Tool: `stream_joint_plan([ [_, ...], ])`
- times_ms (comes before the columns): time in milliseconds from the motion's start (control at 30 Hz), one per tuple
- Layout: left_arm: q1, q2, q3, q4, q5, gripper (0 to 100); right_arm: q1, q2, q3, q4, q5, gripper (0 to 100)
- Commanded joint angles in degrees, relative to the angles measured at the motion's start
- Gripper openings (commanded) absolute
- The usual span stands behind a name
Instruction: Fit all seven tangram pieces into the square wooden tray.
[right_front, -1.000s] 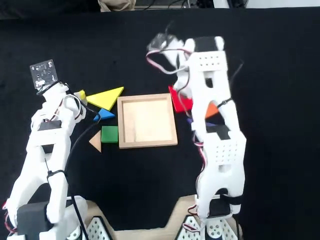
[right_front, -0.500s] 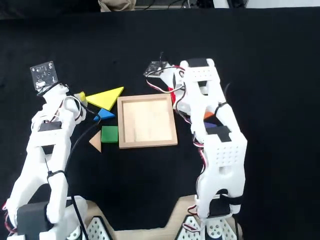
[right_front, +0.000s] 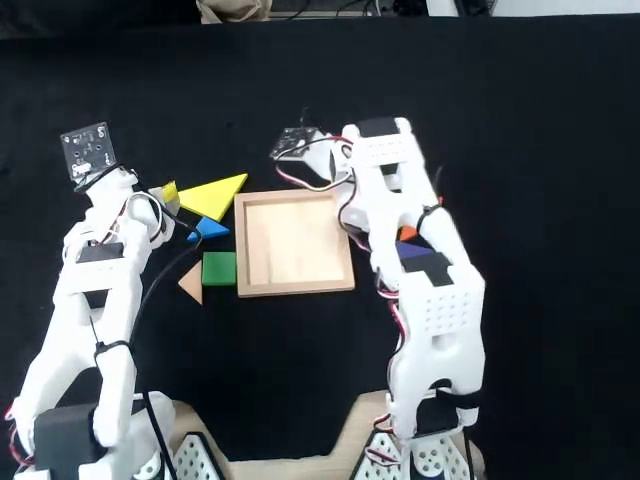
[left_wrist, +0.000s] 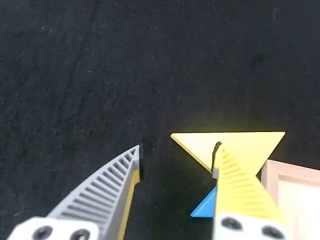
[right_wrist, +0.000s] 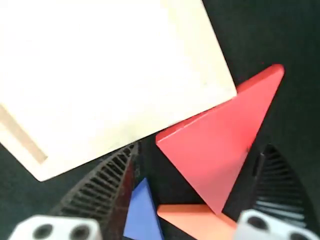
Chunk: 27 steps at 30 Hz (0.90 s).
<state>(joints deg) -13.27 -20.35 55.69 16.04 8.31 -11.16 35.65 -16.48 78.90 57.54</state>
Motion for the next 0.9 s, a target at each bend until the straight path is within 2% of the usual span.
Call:
stream_joint_plan([
  [0, -0.66, -0.26, -0.75, -0.79, 0.35, 24, -1.14, -2.51, -1.27, -2.81, 0.35, 35.8],
  [700, -0.66, -0.26, -0.66, -0.79, 0.18, 24, 1.41, 4.09, -0.48, -3.16, 0.62, 35.8],
  [867, -0.66, -0.26, -0.66, -0.79, 0.18, 24, 3.25, 4.09, -0.48, -2.81, 2.99, 35.1],
])
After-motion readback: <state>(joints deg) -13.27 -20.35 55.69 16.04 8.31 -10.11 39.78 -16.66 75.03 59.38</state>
